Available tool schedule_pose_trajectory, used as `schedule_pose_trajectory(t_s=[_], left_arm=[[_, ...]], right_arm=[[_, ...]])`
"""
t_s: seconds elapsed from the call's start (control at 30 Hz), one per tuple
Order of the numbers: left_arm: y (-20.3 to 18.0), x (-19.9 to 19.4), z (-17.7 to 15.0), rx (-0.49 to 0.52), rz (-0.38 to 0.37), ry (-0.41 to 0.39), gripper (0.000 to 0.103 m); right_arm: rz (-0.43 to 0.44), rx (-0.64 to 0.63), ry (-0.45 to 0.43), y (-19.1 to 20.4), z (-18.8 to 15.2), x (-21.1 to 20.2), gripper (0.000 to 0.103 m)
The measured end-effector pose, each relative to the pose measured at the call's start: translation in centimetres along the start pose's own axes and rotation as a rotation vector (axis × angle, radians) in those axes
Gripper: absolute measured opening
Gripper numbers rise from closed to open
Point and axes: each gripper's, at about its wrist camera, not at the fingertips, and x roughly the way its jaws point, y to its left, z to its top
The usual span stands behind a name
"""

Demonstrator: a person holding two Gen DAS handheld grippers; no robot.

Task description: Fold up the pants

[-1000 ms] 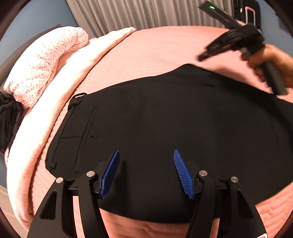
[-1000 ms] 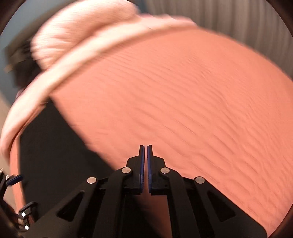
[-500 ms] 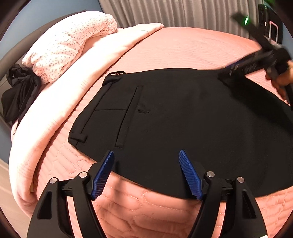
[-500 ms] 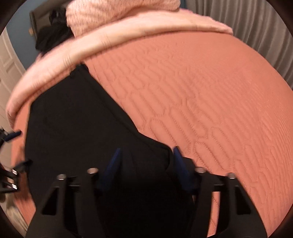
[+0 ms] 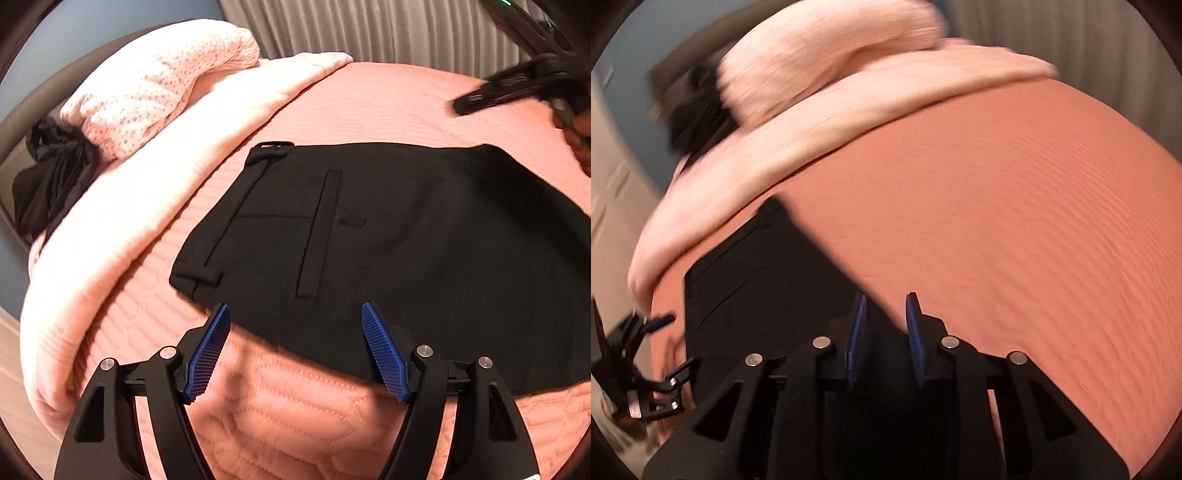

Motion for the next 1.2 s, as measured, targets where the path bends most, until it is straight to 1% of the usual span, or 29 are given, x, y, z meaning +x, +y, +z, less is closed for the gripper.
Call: schedule_pose_trajectory(t_s=[0.03, 0.1, 0.2, 0.27, 0.3, 0.33, 0.37, 0.4, 0.43, 0.47, 0.53, 0.57, 0.6, 0.63, 0.67, 0.7, 0.73, 0.77, 0.8, 0.83, 0.87, 0.93, 0.97, 1.0, 1.03, 1.07, 1.1, 1.13, 1.2], left_arm=[[0.1, -0.1, -0.1, -0.012, -0.008, 0.004, 0.071], [0.0, -0.5, -0.3, -0.02, -0.019, 0.009, 0.071], [-0.2, -1.1, -0.6, -0.01, -0.043, 0.001, 0.071], [-0.3, -1.4, -0.9, 0.011, -0.068, 0.0, 0.071], [-0.4, -1.5, -1.0, 0.02, -0.072, -0.003, 0.071], [-0.4, -1.5, -1.1, 0.029, -0.078, -0.009, 0.071], [-0.3, -1.5, -1.2, 0.035, -0.086, -0.012, 0.071], [-0.2, -1.5, -1.3, 0.037, -0.093, -0.014, 0.071], [0.1, -1.5, -1.4, 0.036, -0.103, -0.018, 0.071], [0.3, -1.5, -1.5, 0.03, -0.111, -0.022, 0.071], [0.7, -1.4, -1.5, 0.009, -0.129, -0.032, 0.071], [0.7, -1.4, -1.6, 0.002, -0.135, -0.033, 0.071], [0.7, -1.3, -1.5, -0.007, -0.143, -0.031, 0.071], [0.8, -1.3, -1.4, -0.014, -0.145, -0.026, 0.071], [0.8, -1.3, -1.4, -0.018, -0.146, -0.025, 0.071], [0.8, -1.4, -1.5, -0.017, -0.146, -0.024, 0.071], [0.7, -1.5, -1.5, -0.014, -0.143, -0.024, 0.071], [0.6, -1.5, -1.5, -0.009, -0.14, -0.022, 0.071], [0.6, -1.5, -1.6, -0.004, -0.135, -0.018, 0.071], [0.5, -1.6, -1.6, 0.0, -0.123, -0.016, 0.071], [0.6, -1.6, -1.6, 0.003, -0.121, -0.018, 0.071], [0.7, -1.5, -1.7, 0.02, -0.109, -0.013, 0.071], [0.6, -1.4, -1.9, 0.025, -0.101, -0.011, 0.071], [0.6, -1.2, -1.8, 0.028, -0.095, -0.003, 0.071], [0.6, -1.0, -1.7, 0.032, -0.091, 0.009, 0.071], [0.6, -0.9, -1.6, 0.031, -0.089, 0.013, 0.071], [0.4, -1.1, -1.5, 0.03, -0.081, 0.02, 0.071], [0.1, -1.5, -1.2, 0.029, -0.073, 0.022, 0.071], [-0.8, -2.9, -0.7, 0.042, -0.091, 0.0, 0.071]], right_arm=[[0.019, -0.062, 0.018, 2.2, 0.9, 1.2, 0.022], [0.053, -0.181, 0.053, 7.3, 3.3, 4.9, 0.022], [0.071, -0.258, 0.081, 11.5, 6.0, 9.5, 0.022], [0.035, -0.283, 0.097, 13.4, 7.4, 12.7, 0.024], [0.02, -0.295, 0.113, 13.8, 8.0, 13.7, 0.024], [-0.001, -0.316, 0.121, 14.5, 8.1, 15.0, 0.021], [-0.027, -0.342, 0.124, 14.9, 8.3, 15.8, 0.014], [-0.033, -0.334, 0.122, 14.9, 8.7, 15.9, 0.003], [-0.034, -0.312, 0.113, 14.6, 9.2, 15.6, 0.003], [-0.054, -0.271, 0.075, 13.9, 10.3, 15.0, 0.003], [-0.082, -0.205, 0.035, 12.5, 11.7, 14.5, 0.003], [-0.083, -0.214, 0.049, 12.3, 11.8, 15.1, 0.003], [-0.085, -0.233, 0.086, 12.4, 11.5, 16.2, 0.004], [-0.112, -0.259, 0.101, 12.8, 11.1, 17.1, 0.004], [-0.13, -0.257, 0.079, 13.1, 11.2, 17.0, 0.015], [-0.133, -0.223, 0.071, 13.1, 11.4, 16.6, 0.037], [-0.138, -0.191, 0.069, 12.9, 11.5, 16.3, 0.053], [-0.163, -0.175, 0.071, 12.7, 11.4, 15.8, 0.078], [-0.159, -0.182, 0.062, 12.8, 11.2, 15.3, 0.079], [-0.132, -0.193, 0.034, 12.4, 10.6, 14.0, 0.079], [-0.104, -0.199, 0.002, 12.7, 9.8, 12.4, 0.079], [-0.071, -0.185, -0.024, 12.3, 8.3, 9.3, 0.08], [-0.067, -0.178, -0.045, 11.8, 7.3, 7.6, 0.079], [-0.082, -0.161, -0.075, 11.3, 6.0, 5.9, 0.079], [-0.076, -0.12, -0.1, 10.4, 3.8, 3.8, 0.076], [-0.064, -0.09, -0.099, 9.5, 2.7, 2.7, 0.056], [-0.064, -0.047, -0.082, 8.4, 0.4, 1.7, 0.042], [-0.084, 0.012, -0.05, 6.6, -2.7, 0.7, 0.04], [-0.145, 0.1, -0.04, 3.0, -7.7, -1.1, 0.04]])
